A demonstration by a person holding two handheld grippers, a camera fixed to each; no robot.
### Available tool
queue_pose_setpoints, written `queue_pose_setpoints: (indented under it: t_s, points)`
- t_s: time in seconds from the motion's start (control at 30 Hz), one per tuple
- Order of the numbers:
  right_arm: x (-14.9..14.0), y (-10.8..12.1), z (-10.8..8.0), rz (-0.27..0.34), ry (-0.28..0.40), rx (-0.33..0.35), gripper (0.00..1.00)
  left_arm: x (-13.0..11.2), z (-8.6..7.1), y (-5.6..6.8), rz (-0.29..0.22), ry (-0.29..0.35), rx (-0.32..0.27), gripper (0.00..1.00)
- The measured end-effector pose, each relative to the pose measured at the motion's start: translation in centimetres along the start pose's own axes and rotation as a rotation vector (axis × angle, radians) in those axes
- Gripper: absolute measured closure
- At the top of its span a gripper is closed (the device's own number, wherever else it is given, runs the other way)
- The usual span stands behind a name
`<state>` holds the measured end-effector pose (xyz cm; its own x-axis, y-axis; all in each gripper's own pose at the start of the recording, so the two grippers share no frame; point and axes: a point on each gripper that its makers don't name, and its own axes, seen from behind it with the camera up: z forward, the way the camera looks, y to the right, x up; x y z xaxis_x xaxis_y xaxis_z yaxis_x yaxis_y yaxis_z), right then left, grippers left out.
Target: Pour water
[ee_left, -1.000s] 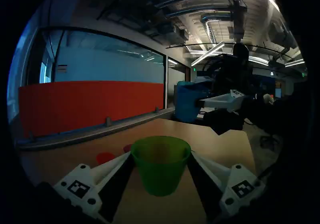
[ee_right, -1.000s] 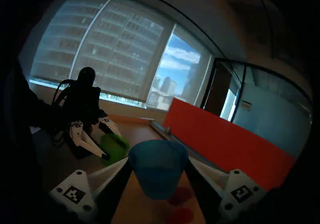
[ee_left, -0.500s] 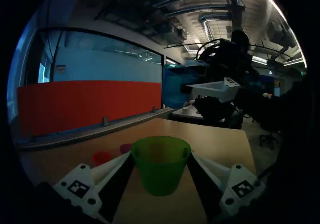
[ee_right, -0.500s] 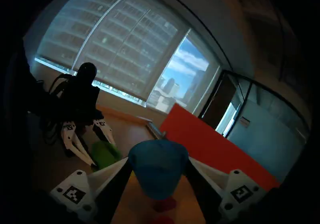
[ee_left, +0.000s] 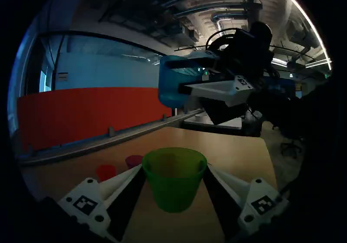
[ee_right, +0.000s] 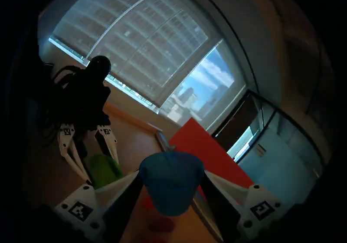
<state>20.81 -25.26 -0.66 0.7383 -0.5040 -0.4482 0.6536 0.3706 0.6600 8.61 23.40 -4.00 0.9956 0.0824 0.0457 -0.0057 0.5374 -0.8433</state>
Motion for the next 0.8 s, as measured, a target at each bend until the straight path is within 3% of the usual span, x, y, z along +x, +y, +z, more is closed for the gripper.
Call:
queue_pose_setpoints:
  t_s: [0.8]
  points:
    - [2.0, -0.1, 2.1, -0.248, -0.028, 0.008, 0.1, 0.3, -0.1, 1.3, -0.001, 0.013, -0.029, 0.13]
